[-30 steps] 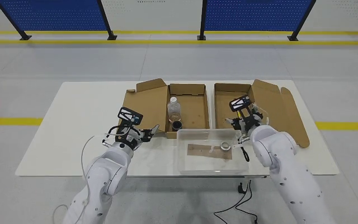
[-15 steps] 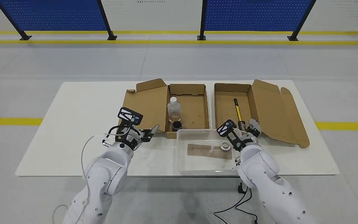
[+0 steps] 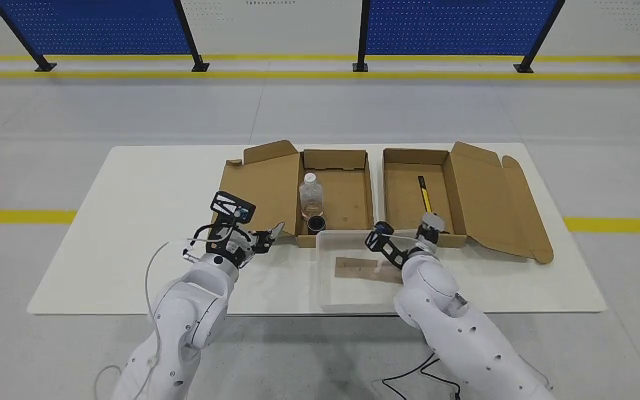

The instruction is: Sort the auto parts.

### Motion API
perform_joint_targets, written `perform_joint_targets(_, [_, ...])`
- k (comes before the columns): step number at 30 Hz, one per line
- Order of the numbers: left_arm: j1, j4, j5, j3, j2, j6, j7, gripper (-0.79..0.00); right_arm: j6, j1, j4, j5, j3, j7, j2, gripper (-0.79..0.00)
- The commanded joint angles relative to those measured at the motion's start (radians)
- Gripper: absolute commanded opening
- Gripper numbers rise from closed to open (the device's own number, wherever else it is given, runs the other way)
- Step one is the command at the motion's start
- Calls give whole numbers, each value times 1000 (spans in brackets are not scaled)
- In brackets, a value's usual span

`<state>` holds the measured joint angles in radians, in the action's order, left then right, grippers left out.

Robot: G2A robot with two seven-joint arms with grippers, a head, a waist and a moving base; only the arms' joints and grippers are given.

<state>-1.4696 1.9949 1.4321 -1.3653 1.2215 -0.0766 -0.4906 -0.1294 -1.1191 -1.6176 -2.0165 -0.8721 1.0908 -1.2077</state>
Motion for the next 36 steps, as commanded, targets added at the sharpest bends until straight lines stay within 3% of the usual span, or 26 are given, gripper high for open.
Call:
perform_joint_targets(1, [0, 0, 0, 0, 0, 0, 0, 0, 4, 10, 24, -8, 12, 4, -9, 0])
perform_joint_targets(36, [0, 0, 0, 0, 0, 0, 0, 0, -14, 7, 178, -76, -17, -57, -77, 0])
